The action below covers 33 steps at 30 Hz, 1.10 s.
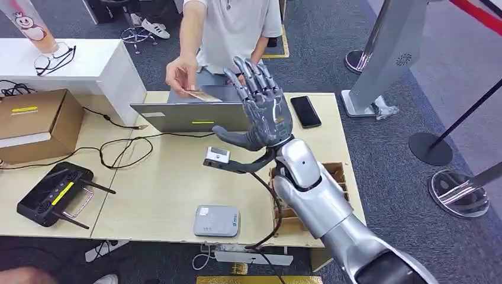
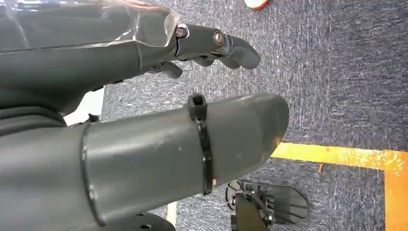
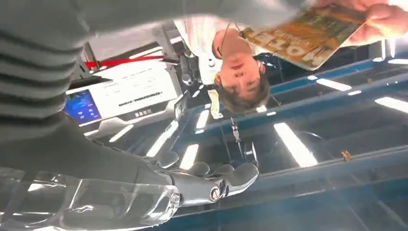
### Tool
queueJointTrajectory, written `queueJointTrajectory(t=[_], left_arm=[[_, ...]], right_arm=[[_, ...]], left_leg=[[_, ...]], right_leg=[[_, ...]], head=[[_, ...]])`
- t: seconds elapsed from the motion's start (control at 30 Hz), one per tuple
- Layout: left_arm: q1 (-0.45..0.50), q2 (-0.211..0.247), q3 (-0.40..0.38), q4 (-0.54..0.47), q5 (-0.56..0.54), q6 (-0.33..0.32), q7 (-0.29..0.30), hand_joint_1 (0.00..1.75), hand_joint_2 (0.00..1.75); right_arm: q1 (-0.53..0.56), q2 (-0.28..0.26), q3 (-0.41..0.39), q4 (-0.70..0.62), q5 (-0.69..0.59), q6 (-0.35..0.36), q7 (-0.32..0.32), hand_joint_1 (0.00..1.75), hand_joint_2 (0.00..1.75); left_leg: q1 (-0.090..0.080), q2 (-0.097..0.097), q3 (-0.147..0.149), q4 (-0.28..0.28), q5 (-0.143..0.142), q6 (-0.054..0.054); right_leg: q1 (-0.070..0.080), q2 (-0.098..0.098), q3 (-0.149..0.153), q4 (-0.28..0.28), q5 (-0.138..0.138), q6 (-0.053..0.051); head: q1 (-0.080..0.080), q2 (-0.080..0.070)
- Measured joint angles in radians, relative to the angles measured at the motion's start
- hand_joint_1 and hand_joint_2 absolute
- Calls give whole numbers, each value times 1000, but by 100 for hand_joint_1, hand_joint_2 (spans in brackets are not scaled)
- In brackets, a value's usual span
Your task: Pass the card to the sensor for recognition and then transmit it.
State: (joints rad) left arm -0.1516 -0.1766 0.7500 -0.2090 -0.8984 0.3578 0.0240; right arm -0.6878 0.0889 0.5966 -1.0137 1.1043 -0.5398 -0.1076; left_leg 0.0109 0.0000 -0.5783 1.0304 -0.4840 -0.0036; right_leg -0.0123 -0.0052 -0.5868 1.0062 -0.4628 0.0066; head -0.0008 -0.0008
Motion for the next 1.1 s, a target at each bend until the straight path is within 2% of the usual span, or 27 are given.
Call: queueJointTrajectory(t=[0.13,0.23,0.53,0.83,0.87,0.9,0.93,0.97,1.1], left_arm=[[-3,0,-1,0,1,1,1,0,0],[-3,-3,-1,0,5,2,2,0,0],[-2,-4,-1,0,10,3,4,0,0],[-2,-4,-1,0,11,3,4,0,0],[-2,-4,-1,0,11,3,4,0,0],[-2,-4,-1,0,13,3,4,0,0],[-2,-4,-1,0,13,3,4,0,0],[-2,-4,-1,0,13,3,4,0,0],[-2,-4,-1,0,14,3,3,0,0]], right_arm=[[-23,16,9,49,61,16,44,0,175],[-36,32,17,82,78,20,53,0,175],[-45,66,23,116,70,43,54,0,175],[-46,77,24,120,54,63,43,0,175],[-47,77,24,120,54,70,41,14,175],[-47,78,25,121,54,73,39,14,175],[-47,78,25,121,53,74,39,140,175],[-47,78,25,122,53,76,38,171,175],[-47,78,25,122,52,76,37,175,175]], left_leg=[[0,0,0,0,0,0],[0,0,0,0,0,0],[0,0,0,0,0,0],[0,0,0,0,0,0],[0,0,0,0,0,0],[0,0,0,0,0,0],[0,0,0,0,0,0],[0,0,0,0,0,0],[0,0,0,0,0,0]], right_leg=[[0,0,0,0,0,0],[0,0,0,0,0,0],[0,0,0,0,0,0],[0,0,0,0,0,0],[0,0,0,0,0,0],[0,0,0,0,0,0],[0,0,0,0,0,0],[0,0,0,0,0,0],[0,0,0,0,0,0]], head=[[0,0],[0,0],[0,0],[0,0],[0,0],[0,0],[0,0],[0,0],[0,0]])
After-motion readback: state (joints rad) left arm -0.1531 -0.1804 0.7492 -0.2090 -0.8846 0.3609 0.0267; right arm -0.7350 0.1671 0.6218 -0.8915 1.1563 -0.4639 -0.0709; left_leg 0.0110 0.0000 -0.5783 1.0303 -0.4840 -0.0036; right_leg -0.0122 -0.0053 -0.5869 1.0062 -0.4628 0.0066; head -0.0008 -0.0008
